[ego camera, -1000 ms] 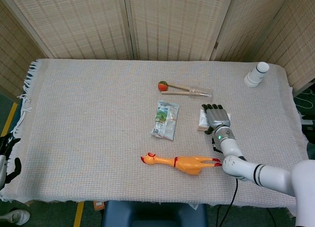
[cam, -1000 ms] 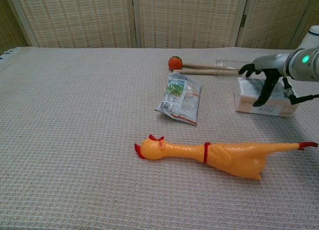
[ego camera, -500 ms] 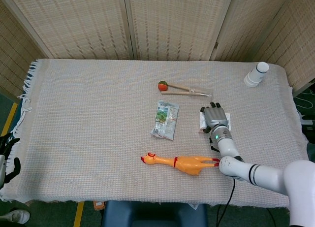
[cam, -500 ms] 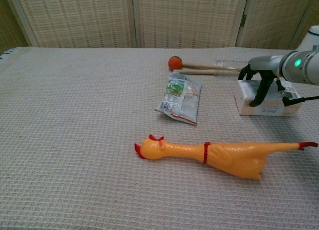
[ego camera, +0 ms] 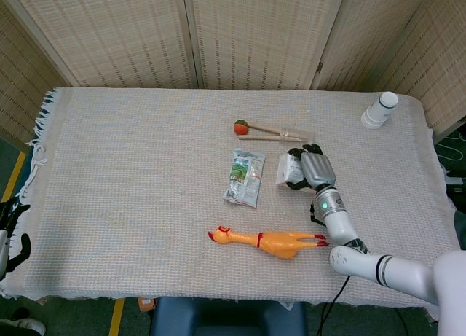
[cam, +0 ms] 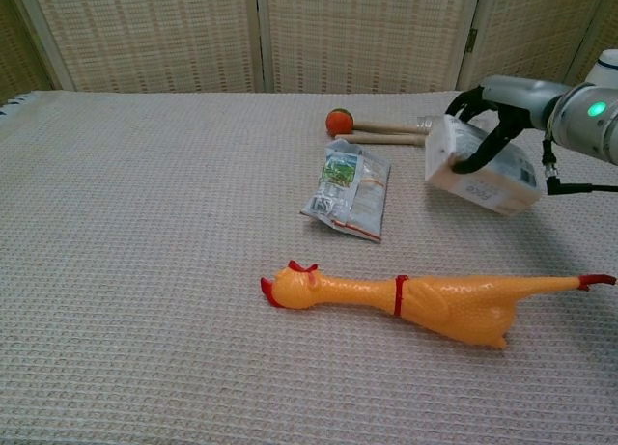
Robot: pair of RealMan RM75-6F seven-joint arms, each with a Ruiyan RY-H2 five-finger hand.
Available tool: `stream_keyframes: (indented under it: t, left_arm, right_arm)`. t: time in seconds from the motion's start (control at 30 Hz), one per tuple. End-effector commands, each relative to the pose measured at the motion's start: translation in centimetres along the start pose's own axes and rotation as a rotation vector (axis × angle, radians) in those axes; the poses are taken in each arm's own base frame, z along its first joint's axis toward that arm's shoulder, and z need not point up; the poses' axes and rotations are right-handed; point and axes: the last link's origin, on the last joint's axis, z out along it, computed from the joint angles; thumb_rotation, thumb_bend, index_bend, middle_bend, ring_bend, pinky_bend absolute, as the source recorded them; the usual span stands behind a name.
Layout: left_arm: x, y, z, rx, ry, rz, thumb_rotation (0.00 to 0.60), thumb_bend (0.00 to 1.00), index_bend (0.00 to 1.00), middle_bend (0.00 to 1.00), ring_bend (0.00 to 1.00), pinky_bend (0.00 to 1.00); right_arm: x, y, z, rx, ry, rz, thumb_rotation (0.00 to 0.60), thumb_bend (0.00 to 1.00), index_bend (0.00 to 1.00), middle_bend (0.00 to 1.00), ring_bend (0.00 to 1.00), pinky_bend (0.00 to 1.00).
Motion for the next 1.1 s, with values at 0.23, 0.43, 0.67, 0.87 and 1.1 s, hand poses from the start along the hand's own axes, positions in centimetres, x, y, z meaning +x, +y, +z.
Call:
stream_keyframes:
  t: [0.23,0.43,0.67,0.87,1.1]
  left_arm:
    - [0.0,0.2,-0.2,-0.006,0.006,0.005,0.6,0.61,0.18,0.0,0.0,0.08]
    - [0.1,0.0,-0.1,0.002,0.008,0.005,0.6,0.61,0.18,0.0,0.0,0.08]
    - [0.0,-0.2,0.1,0.009,0.003,0.007,0.6,0.61,0.18,0.0,0.0,0.08]
    - [-0.1,-0.3,0.2,0.014,0.0,0.011,0.6,0.61,0.18,0.0,0.0,0.08]
    - [-0.2,-0.1,0.2,0.011,-0.001,0.015,0.6,0.61,0.18,0.0,0.0,0.08]
  right_arm:
    - [-0.3,3.8,-2.3,0.269,-0.138,0.813,0.6,0.28,0.37,0.36,0.28,0.0]
    - [-2.6,4.3,-0.7,0.283,-0.233,0.798,0.6,0.29,0.37,0.36,0.28,0.0]
    - [-4.2,5.8,0.1,0.272,-0.244,0.771,0.6,0.32,0.37,0.36,0.27,0.0]
    - [-4.1,6.7,0.1,0.289,-0.223,0.747,0.6,0.34,0.37,0.36,0.27,0.0]
    - [-4.0,7.5,-0.6,0.299,-0.223,0.684,0.6,0.34,0.37,0.36,0.27,0.0]
